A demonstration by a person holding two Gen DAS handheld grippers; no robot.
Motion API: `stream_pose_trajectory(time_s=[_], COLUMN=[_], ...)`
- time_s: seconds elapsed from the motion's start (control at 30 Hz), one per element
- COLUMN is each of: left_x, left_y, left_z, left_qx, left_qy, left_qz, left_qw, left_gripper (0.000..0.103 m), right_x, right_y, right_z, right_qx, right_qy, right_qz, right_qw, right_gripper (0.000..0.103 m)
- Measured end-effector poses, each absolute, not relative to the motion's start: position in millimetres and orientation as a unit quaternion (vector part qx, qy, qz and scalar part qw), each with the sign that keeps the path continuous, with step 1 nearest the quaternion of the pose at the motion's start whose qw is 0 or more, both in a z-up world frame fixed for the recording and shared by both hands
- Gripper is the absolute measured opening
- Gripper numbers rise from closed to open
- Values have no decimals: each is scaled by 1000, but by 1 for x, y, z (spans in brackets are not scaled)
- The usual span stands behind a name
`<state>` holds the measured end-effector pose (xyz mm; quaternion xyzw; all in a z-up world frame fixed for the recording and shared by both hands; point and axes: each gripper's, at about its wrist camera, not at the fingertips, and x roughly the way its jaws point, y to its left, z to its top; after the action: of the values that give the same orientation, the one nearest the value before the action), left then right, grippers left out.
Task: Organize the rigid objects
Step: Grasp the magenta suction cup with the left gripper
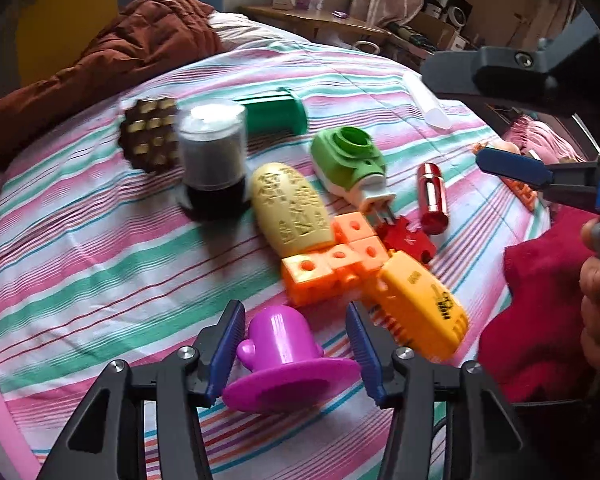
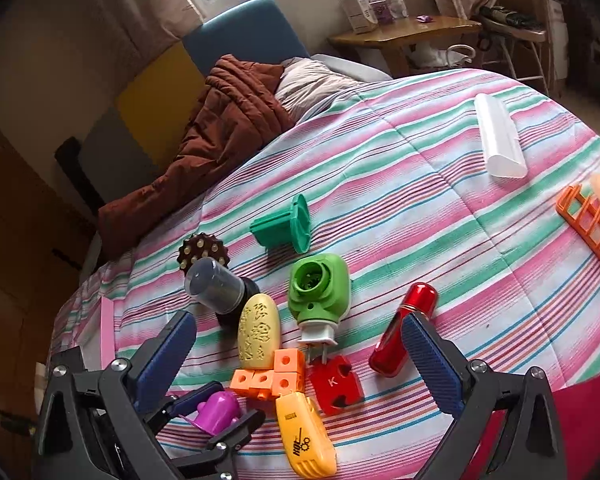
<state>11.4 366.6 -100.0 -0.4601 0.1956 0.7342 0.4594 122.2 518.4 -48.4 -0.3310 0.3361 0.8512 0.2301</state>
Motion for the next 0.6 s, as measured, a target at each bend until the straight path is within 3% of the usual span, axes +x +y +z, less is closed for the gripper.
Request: stream_pose_trajectory(time_s=[0.3,0.6], left_x=[15,10], left_y=[324,272], left_z=[-83,-64], left_qx=[-439,-424], left_qy=[182,151], left_qz=[771,799], left_qw=[423,399], left_gripper=[53,53], right_x=[99,109], right_y=[492,503], right_z=[-57,-63], right_qx=[-383,-382], right_qy=[304,334], right_qz=[860,845], right_qw=[147,170], right_gripper=[103,103])
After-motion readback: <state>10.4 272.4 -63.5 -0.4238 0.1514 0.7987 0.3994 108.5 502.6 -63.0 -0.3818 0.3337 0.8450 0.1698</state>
